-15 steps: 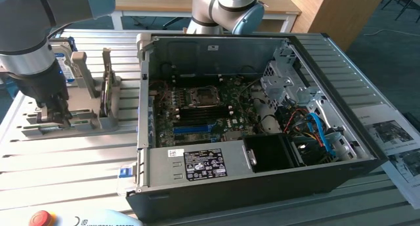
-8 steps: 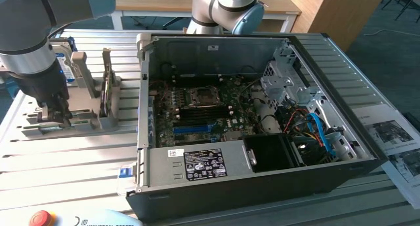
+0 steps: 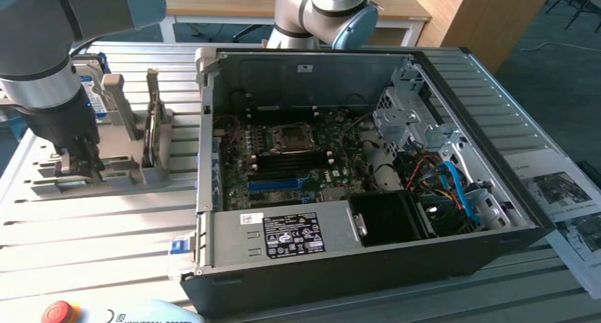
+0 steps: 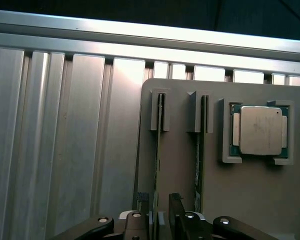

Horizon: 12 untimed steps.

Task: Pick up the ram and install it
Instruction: 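Pick up the ram and move it above insertion slot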

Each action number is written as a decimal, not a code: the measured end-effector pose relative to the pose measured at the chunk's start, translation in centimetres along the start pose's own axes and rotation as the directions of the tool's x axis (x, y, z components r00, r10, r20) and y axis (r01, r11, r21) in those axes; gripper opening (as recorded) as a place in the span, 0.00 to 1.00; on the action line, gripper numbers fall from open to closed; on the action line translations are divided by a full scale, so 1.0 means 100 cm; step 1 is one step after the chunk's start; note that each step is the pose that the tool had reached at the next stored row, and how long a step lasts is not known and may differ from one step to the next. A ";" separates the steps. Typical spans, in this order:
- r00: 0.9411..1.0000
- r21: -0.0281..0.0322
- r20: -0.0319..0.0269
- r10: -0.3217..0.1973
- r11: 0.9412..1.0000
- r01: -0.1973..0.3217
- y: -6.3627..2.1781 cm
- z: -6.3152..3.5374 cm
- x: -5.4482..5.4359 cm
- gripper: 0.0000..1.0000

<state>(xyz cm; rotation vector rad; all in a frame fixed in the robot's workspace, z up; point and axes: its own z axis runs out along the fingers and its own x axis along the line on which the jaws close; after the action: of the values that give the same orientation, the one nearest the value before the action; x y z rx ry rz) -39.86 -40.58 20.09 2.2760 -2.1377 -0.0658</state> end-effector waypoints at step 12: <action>1.000 0.000 0.000 0.000 1.000 0.000 0.0000 0.0006 0.000 0.21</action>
<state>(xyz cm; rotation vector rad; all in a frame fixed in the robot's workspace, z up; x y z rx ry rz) -39.86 -40.58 20.02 2.2759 -2.1375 -0.0658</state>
